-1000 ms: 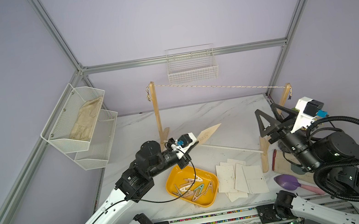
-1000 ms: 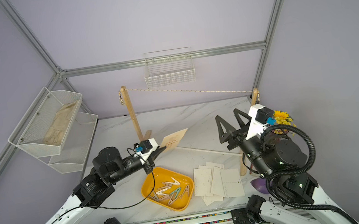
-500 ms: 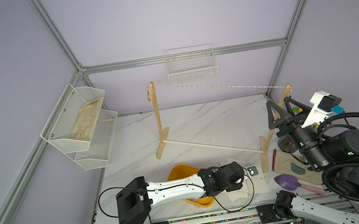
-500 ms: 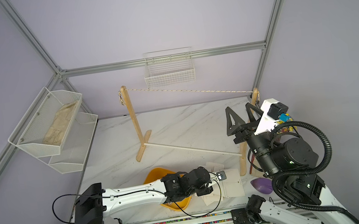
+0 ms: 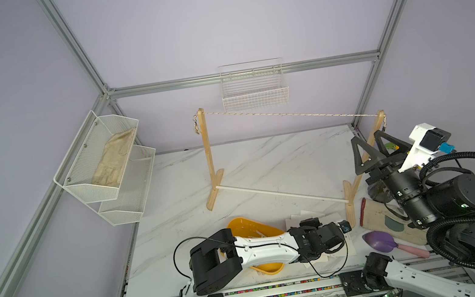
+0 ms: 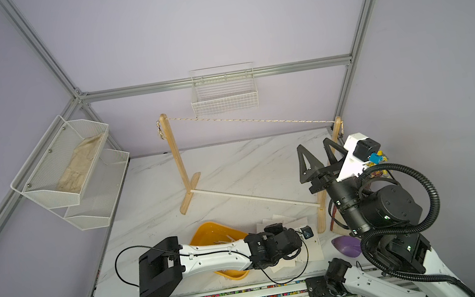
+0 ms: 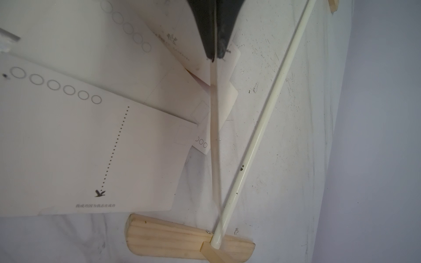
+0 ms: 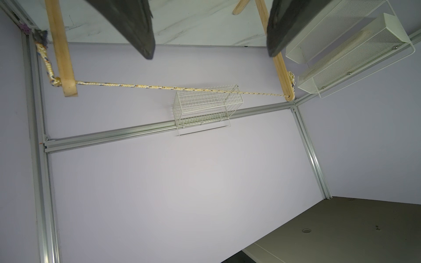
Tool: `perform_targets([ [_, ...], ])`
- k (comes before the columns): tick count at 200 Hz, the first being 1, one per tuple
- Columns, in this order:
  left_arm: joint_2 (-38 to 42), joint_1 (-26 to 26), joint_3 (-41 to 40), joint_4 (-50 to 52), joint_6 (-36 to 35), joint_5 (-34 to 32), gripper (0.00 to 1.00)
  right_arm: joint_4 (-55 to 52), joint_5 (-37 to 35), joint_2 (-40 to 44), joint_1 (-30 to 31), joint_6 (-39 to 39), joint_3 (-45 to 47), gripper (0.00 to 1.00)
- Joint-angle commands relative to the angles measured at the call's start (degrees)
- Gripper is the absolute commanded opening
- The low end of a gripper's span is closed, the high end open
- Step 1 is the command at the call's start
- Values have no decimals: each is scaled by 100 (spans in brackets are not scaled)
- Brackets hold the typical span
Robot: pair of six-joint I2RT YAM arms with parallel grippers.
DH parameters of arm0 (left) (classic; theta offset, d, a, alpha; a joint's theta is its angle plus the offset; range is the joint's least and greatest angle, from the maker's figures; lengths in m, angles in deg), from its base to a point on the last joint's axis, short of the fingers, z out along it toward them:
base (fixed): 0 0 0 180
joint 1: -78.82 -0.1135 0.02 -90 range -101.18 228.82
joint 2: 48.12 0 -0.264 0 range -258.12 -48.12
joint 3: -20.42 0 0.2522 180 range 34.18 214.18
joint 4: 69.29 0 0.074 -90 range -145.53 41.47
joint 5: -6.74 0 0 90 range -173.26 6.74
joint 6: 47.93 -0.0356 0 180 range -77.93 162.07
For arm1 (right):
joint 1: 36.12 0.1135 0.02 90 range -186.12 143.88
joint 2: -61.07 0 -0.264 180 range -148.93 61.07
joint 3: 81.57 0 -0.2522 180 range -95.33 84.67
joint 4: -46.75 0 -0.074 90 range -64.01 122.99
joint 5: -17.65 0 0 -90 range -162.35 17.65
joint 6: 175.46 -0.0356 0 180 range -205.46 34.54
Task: Remove the postcards from the strings
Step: Place the postcard on the postcard, then reset both arms
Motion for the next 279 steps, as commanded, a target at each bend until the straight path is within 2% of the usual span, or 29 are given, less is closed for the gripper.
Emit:
perform_targets([
  [1,-83,5,419,-416,-297,-296,0,69,106,77,5,16,37,78],
  [24,-266,32,402,-487,-425,-424,5,28,118,129,5,84,1,78],
  [40,-299,34,381,-504,-418,-420,25,40,102,158,5,136,6,78],
  [55,-278,42,381,-509,-412,-383,36,48,84,154,2,147,1,78],
  [87,-54,34,333,-511,-396,-262,46,69,83,88,4,177,-7,78],
  [120,743,-18,27,-513,-281,241,54,97,117,-39,5,163,-22,79],
  [151,2125,-297,-524,-438,288,668,61,-86,525,-129,0,142,-14,79],
  [171,3545,-849,-1098,-469,799,1056,67,-497,954,-179,5,83,30,81],
  [193,5060,-1689,-1754,-543,1041,1341,83,-757,1523,-274,5,-87,412,83],
  [211,6054,-2508,-2269,-567,1035,1324,100,-731,1973,-480,0,-225,982,85],
  [231,6842,-3334,-2876,-691,922,911,100,-201,2041,-737,5,-323,1927,88],
  [248,7283,-4154,-3323,-792,1061,863,100,691,1833,-940,1,-267,2823,89],
  [270,7383,-5314,-3883,-953,1567,678,100,2079,1271,-1431,-59,95,3779,93],
  [279,7247,-5810,-4022,-921,1863,706,100,2470,1192,-1772,-306,125,3940,93],
])
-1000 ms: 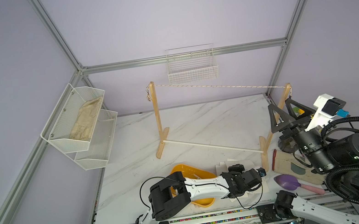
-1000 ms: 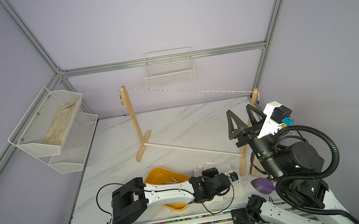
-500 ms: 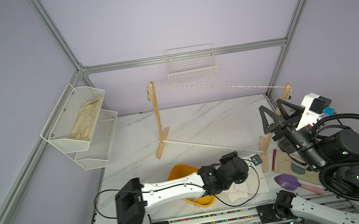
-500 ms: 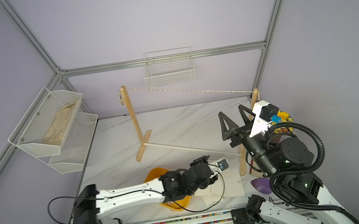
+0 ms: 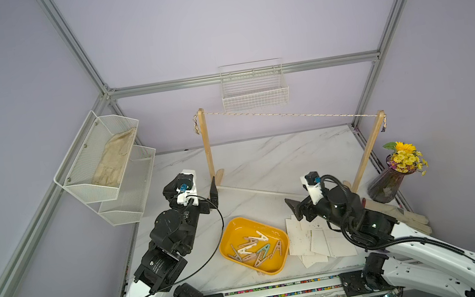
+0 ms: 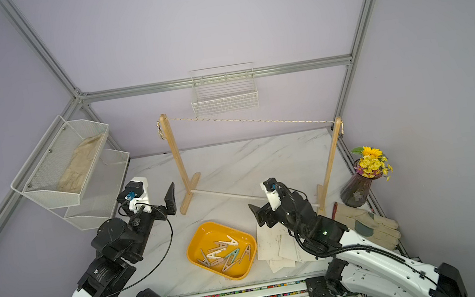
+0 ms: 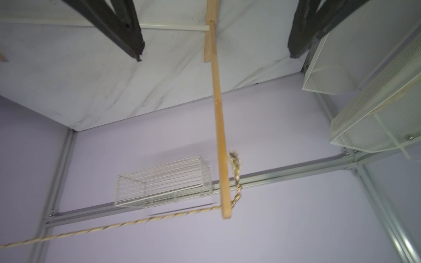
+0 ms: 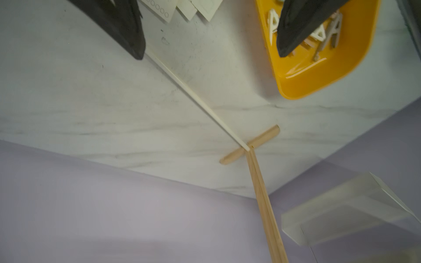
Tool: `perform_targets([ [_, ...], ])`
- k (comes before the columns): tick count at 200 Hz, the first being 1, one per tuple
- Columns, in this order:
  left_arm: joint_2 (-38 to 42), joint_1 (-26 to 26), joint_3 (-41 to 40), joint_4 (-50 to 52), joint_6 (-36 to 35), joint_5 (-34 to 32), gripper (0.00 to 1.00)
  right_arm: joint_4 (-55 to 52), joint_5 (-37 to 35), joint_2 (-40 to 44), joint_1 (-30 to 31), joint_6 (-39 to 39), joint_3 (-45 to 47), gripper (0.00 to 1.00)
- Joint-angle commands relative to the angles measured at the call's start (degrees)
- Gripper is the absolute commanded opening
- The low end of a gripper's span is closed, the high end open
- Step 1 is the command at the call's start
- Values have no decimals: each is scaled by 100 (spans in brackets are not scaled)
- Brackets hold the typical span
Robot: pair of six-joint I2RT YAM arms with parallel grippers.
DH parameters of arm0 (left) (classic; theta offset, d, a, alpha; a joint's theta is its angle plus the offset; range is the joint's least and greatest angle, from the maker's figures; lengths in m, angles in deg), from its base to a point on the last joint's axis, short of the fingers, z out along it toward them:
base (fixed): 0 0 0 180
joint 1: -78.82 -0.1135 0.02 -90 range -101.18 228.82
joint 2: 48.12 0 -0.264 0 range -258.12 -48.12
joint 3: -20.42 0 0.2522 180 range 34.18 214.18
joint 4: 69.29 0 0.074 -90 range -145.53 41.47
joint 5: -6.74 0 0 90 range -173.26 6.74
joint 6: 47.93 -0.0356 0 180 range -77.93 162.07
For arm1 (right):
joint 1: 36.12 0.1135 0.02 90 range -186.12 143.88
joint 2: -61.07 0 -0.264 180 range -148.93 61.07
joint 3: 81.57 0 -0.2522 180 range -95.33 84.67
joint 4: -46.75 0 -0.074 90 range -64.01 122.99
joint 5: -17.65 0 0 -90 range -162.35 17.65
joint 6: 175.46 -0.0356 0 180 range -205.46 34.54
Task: Remove the postcards from the strings
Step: Reset both arms
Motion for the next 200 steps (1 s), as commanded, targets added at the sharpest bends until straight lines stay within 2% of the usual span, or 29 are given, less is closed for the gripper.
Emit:
perform_targets([
  [1,-242,-1037,-541,-64,751,-130,100,1699,-435,-428,-335,224,427,93],
  [24,-882,-2101,-914,-416,1322,112,100,2064,109,-1439,-1229,134,438,90],
  [36,-1234,-2410,-1046,-593,1641,45,100,2152,48,-1714,-1510,219,465,89],
  [46,-1513,-2570,-1183,-905,1590,143,100,2192,-64,-1819,-1707,333,498,89],
  [69,-2072,-2687,-1652,-2055,1203,-83,100,2632,-47,-1960,-2106,543,577,93],
  [96,-2852,-2760,-2054,-3346,927,-79,100,3471,-266,-2481,-2376,1212,784,95],
  [125,-3587,-2836,-2235,-4444,835,-25,100,4363,25,-3172,-2888,1079,1089,95],
  [133,-3746,-2872,-2252,-4683,863,82,100,4822,238,-3384,-3079,1039,1176,94],
  [145,-4054,-2959,-2216,-5045,806,456,100,4894,465,-3530,-3183,963,1089,94],
  [162,-4294,-3092,-1974,-4720,1060,942,100,5393,987,-3919,-3399,1080,1006,94],
  [172,-4493,-3138,-2226,-5382,990,1258,100,5357,980,-4109,-3439,1128,839,94],
  [187,-4780,-3147,-2593,-6279,1026,1270,100,5379,1104,-4264,-3538,1281,764,95],
  [200,-5006,-3165,-2503,-6425,925,1407,100,6162,1296,-4635,-3632,1381,914,97],
])
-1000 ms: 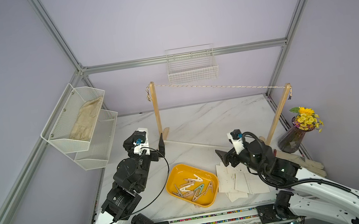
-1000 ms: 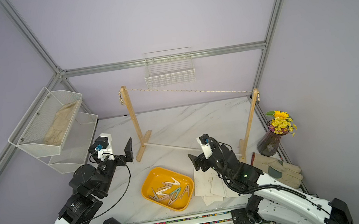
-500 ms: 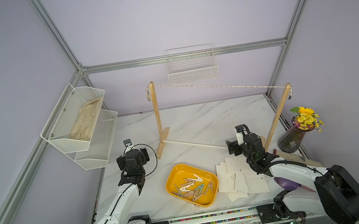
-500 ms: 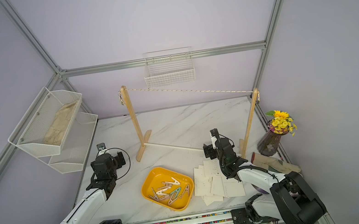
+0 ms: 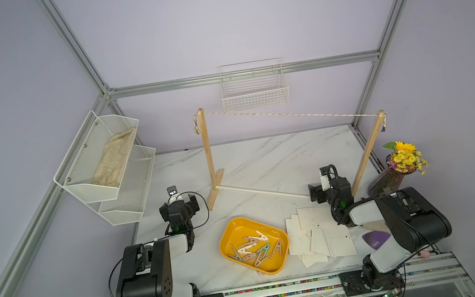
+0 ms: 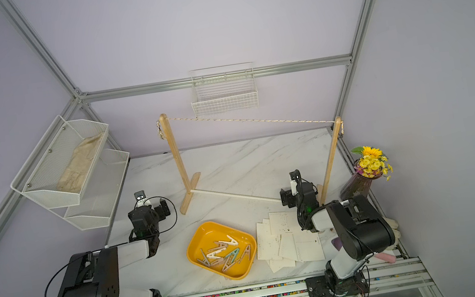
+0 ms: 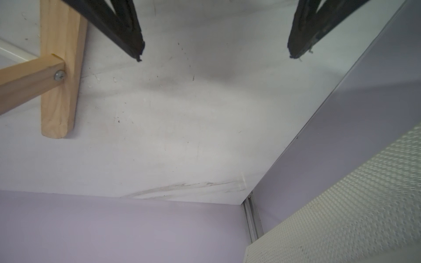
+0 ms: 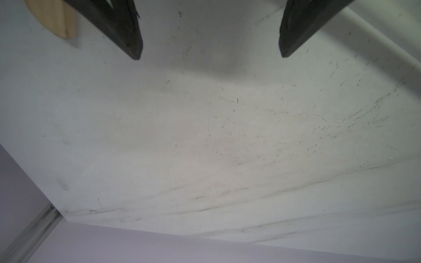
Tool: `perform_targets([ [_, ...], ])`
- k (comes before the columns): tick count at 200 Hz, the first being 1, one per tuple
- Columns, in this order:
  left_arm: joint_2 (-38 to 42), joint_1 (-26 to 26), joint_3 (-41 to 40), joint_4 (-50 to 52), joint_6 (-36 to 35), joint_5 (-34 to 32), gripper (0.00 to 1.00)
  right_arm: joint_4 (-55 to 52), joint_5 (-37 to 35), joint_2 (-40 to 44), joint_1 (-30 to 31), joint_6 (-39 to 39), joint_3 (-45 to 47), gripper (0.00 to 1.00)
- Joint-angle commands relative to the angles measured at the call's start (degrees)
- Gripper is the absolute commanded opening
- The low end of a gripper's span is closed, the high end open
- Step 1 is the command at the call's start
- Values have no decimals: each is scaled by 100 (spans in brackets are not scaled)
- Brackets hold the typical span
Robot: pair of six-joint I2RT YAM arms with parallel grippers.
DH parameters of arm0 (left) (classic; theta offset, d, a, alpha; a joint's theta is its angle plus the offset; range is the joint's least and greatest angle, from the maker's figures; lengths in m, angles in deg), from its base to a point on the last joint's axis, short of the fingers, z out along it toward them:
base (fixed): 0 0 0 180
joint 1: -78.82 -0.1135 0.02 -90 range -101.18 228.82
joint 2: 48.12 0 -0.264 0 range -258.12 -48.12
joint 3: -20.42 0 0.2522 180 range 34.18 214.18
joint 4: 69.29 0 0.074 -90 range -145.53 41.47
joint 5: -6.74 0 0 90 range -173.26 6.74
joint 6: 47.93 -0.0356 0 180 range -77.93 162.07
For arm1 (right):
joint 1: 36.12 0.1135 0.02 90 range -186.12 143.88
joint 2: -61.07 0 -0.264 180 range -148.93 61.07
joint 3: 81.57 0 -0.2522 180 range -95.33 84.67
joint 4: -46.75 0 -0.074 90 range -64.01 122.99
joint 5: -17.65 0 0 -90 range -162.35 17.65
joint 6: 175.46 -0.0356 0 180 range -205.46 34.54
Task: Remove the postcards from the strings
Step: Reset both arms
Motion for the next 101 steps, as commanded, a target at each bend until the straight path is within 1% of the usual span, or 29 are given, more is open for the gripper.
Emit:
perform_targets([
  [1,-343,-57,-164,-1203,-55,522,100,1326,476,-412,-140,291,27,97],
  [7,-378,-44,-123,-1176,-97,521,100,1205,429,-374,-239,37,-6,97],
  [12,-362,-39,-145,-1167,-72,536,100,1097,554,-329,-382,-18,2,97],
  [21,-354,-39,-132,-1137,-50,536,100,1479,877,-521,-573,-85,93,97],
  [28,-377,-39,-116,-1130,-61,530,100,1759,966,-810,-671,-147,102,97],
  [34,-390,-46,-109,-1137,-82,527,100,2203,965,-1124,-725,-324,64,97],
  [39,-390,-39,-111,-1140,-81,539,100,1937,854,-1064,-763,-495,-52,97],
  [45,-391,-40,-108,-1131,-75,528,100,1005,765,-892,-805,-414,-307,97],
  [48,-399,-43,-104,-1136,-72,534,100,798,750,-885,-830,-456,-410,97],
  [59,-425,-39,-91,-1147,-97,532,100,1249,896,-1019,-976,-615,-336,97],
  [68,-418,-38,-96,-1149,-91,542,100,1056,885,-972,-979,-619,-383,97],
  [101,-432,-13,-126,-1239,-256,643,100,1090,872,-969,-981,-590,-380,97],
])
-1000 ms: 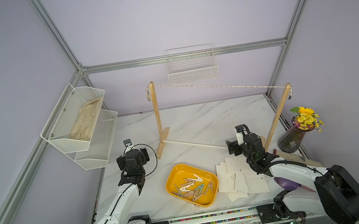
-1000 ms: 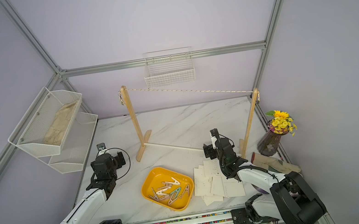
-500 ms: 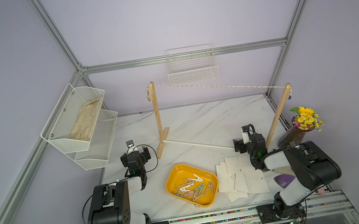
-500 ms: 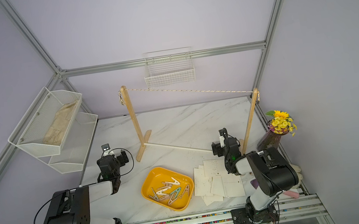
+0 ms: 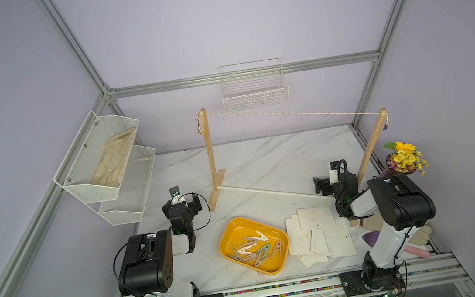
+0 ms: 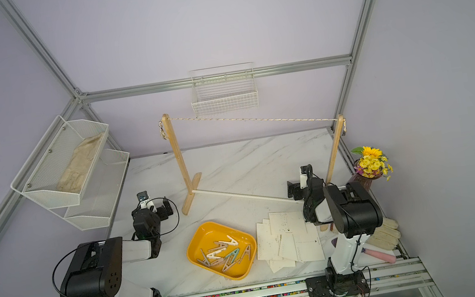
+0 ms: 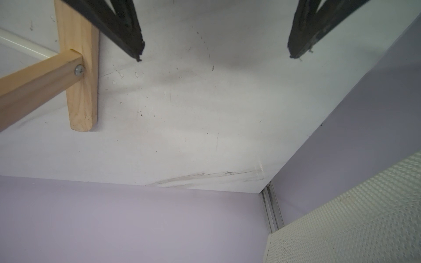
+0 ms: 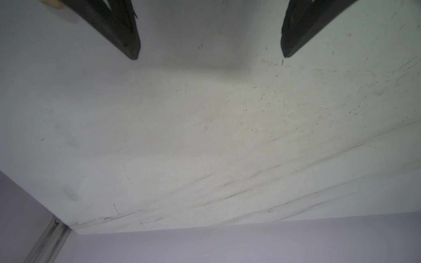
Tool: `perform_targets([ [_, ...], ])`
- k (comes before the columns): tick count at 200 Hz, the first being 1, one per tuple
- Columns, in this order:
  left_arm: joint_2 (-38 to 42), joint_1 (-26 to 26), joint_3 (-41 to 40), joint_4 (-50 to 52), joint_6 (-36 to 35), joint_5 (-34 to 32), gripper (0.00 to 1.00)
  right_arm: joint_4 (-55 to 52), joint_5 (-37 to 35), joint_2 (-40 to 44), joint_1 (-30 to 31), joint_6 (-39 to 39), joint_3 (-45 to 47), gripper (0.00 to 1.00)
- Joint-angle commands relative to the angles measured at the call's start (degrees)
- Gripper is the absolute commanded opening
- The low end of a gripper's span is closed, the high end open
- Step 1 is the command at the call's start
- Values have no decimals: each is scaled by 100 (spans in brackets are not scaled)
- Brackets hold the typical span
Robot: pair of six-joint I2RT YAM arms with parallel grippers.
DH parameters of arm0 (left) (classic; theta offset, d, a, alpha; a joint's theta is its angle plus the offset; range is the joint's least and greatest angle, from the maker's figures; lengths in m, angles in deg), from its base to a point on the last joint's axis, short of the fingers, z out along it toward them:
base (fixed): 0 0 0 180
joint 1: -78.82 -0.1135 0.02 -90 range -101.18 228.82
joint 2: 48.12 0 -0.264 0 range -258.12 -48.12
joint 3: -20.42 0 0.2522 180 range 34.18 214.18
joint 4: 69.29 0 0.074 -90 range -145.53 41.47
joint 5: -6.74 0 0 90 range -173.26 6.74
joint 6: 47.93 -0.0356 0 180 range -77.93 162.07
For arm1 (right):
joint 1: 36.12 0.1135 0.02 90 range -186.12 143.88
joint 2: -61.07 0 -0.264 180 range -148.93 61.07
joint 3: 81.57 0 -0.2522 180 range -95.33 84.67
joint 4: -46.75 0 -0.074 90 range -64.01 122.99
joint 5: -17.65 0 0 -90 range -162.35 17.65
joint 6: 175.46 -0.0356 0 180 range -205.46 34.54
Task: Remove the postcards from the strings
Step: Reset both arms
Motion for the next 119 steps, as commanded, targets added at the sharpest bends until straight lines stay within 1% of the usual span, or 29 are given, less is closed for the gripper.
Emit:
perform_targets([
  [1,-27,7,-54,-357,-177,152,100,143,96,50,-45,-97,-53,97],
  [28,-29,18,-51,-367,-178,137,100,174,80,68,-45,-93,-30,97],
  [52,-24,37,34,-181,-210,88,100,205,78,67,-42,-85,-27,97],
  [119,-12,44,12,-198,-200,73,100,109,71,15,-38,-98,-98,97],
])
